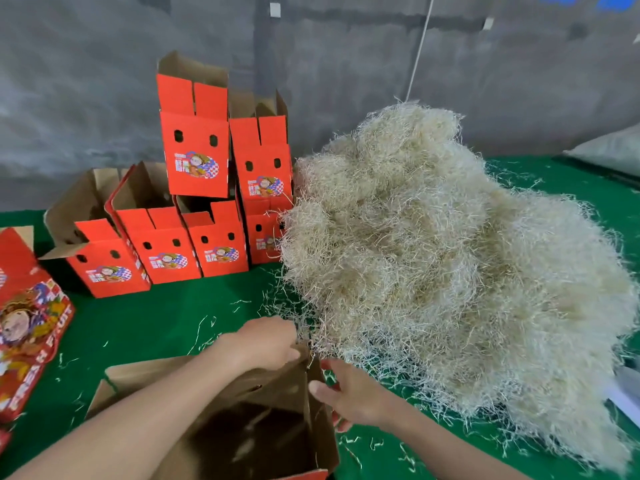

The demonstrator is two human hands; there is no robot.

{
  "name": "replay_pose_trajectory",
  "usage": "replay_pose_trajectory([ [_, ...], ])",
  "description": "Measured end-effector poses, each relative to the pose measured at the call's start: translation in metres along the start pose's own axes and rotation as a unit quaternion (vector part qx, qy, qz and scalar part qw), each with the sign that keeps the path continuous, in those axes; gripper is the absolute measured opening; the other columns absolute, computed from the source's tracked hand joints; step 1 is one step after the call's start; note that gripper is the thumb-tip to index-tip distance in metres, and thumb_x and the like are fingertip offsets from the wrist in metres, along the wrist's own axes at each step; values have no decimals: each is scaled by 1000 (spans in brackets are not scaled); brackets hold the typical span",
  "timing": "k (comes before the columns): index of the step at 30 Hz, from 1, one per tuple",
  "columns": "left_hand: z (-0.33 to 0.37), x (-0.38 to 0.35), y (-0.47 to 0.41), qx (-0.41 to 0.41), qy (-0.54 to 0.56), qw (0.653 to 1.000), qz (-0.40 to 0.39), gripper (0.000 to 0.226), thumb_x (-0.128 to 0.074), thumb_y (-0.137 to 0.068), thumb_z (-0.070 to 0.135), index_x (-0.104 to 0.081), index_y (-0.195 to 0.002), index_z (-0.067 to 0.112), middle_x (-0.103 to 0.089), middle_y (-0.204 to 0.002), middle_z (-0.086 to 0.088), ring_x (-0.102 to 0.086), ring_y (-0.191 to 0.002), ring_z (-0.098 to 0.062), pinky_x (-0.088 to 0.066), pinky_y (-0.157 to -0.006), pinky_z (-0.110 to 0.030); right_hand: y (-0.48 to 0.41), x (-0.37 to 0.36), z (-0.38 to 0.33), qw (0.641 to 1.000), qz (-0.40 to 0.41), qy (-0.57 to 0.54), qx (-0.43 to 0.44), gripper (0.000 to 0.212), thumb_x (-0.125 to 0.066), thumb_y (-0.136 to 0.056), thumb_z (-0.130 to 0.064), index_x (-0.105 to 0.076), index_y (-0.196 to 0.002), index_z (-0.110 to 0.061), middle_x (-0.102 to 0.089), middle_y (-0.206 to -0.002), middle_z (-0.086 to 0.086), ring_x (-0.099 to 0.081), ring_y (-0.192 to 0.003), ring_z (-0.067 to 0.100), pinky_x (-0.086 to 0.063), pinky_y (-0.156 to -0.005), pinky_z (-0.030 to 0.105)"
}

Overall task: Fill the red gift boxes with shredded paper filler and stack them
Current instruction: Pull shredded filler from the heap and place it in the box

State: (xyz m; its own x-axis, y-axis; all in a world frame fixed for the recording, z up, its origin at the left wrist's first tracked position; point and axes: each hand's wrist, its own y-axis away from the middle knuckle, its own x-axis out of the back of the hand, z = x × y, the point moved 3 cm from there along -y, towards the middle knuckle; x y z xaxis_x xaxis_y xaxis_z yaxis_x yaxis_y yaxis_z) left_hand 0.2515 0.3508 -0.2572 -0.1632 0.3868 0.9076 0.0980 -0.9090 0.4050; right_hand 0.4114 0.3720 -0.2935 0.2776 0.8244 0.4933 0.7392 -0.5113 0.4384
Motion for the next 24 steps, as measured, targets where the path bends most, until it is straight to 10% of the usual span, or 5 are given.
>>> replay_pose_trajectory([
  [4, 25, 25, -14, -22, 128, 978, 161, 37, -55, -89, 44, -57, -120, 23, -67, -96, 4, -63, -77, -9, -52, -73, -29, -9, 66, -10, 985, 165, 14, 41, 51, -52, -92, -39, -38, -135, -16, -63, -109, 5, -63, -81, 13, -53, -63, 21],
  [9, 53, 63, -48, -39, 203, 954, 216, 29, -56, -89, 39, -60, -114, 24, -70, -92, 1, -55, -48, -5, -54, -53, -26, -34, 177, 5, 922, 341, 182, 20, 65, -67, -83, -26, -34, -138, -19, -31, -147, 8, -35, -132, 26, -31, -109, 37],
  [13, 63, 95, -78, -32, 220, 953, 207, 37, -56, -88, 35, -58, -121, 18, -64, -114, -1, -64, -89, -15, -53, -79, -30, -55, 261, 21, 902, 365, 228, -42, 91, -72, -77, -22, -14, -146, -25, 8, -155, 9, 3, -142, 34, -8, -115, 47],
  [20, 78, 118, -125, -10, 264, 942, 206, 45, -58, -88, 37, -51, -129, 19, -64, -101, -1, -61, -69, -16, -52, -67, -27, -98, 340, 40, 889, 367, 254, -100, 133, -81, -63, -41, 29, -138, -39, 36, -146, 10, 19, -138, 37, -3, -107, 61],
  [24, 84, 120, -149, -5, 332, 920, 209, 59, -63, -85, 37, -37, -138, 28, -50, -131, 1, -57, -89, -5, -47, -69, -19, -111, 348, 70, 900, 380, 133, -165, 106, -78, -69, -32, -6, -147, -25, -27, -143, 24, -35, -129, 37, -33, -105, 53],
])
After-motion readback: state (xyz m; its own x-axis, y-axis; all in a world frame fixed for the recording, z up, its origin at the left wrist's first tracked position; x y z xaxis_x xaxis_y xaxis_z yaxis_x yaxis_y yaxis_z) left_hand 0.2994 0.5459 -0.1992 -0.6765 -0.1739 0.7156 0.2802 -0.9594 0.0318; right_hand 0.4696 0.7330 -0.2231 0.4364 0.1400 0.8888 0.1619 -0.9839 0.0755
